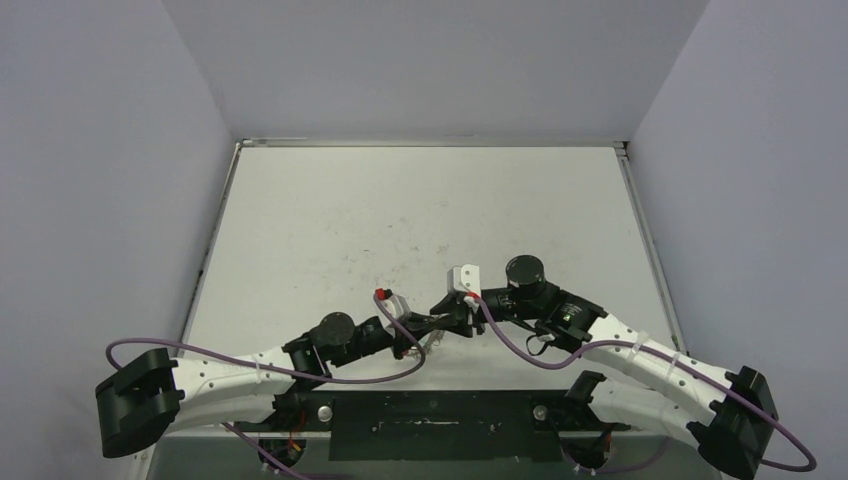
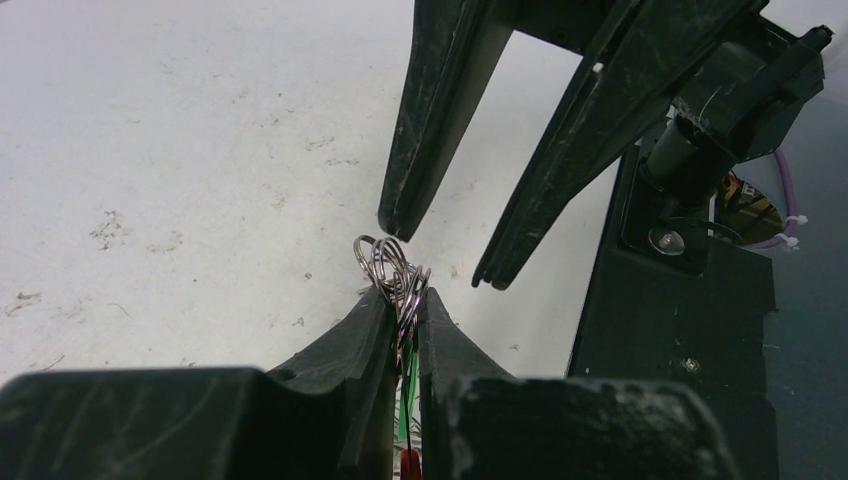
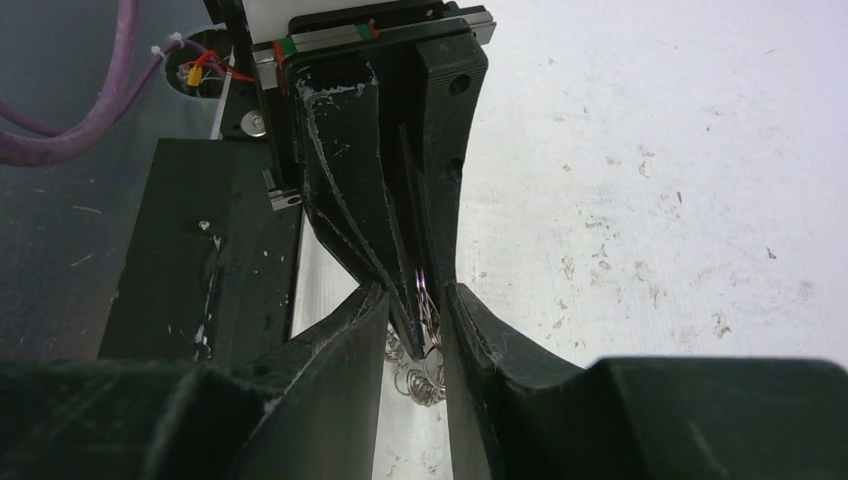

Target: Put the keys on the keyring

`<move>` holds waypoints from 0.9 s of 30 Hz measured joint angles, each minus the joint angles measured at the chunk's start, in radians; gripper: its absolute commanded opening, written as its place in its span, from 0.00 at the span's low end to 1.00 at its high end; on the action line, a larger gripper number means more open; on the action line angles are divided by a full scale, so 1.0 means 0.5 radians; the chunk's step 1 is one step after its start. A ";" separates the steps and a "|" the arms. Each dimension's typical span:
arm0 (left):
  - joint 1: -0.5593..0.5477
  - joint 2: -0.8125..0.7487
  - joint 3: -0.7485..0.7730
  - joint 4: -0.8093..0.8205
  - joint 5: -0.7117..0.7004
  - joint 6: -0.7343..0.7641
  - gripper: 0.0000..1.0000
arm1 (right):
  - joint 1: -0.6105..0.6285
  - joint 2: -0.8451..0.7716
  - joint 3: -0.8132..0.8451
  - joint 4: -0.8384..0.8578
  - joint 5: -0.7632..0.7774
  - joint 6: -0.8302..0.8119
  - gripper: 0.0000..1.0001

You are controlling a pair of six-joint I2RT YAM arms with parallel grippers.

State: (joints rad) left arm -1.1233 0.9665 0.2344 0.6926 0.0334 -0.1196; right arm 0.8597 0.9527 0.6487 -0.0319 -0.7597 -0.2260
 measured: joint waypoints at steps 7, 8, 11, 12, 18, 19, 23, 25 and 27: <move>0.000 0.002 0.000 0.002 0.017 0.002 0.00 | 0.040 0.101 0.000 0.005 0.002 -0.071 0.15; 0.000 0.003 0.000 -0.001 0.018 0.002 0.00 | 0.043 0.115 0.000 0.005 0.002 -0.080 0.10; 0.001 0.014 -0.001 -0.021 0.020 0.002 0.00 | 0.052 0.133 0.000 0.002 0.014 -0.111 0.00; 0.000 0.017 -0.003 -0.024 0.024 0.002 0.00 | 0.052 0.137 0.002 -0.001 0.024 -0.119 0.00; 0.000 0.018 -0.008 -0.033 0.034 0.004 0.00 | 0.070 0.148 0.052 -0.101 0.087 -0.139 0.00; 0.000 0.016 -0.008 -0.031 0.034 0.005 0.00 | 0.076 0.148 0.070 -0.131 0.106 -0.132 0.00; -0.003 -0.012 -0.008 -0.022 0.034 0.020 0.00 | 0.104 0.166 0.185 -0.295 0.187 -0.067 0.00; -0.002 -0.040 -0.008 -0.027 0.024 0.043 0.00 | 0.120 0.214 0.292 -0.417 0.242 -0.012 0.00; -0.002 -0.064 -0.008 -0.049 0.002 0.066 0.00 | 0.134 0.298 0.422 -0.555 0.302 0.052 0.00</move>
State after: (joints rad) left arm -1.1240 0.9344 0.2306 0.6682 0.0341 -0.0868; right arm 0.9264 1.1015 0.8597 -0.3096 -0.6086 -0.2001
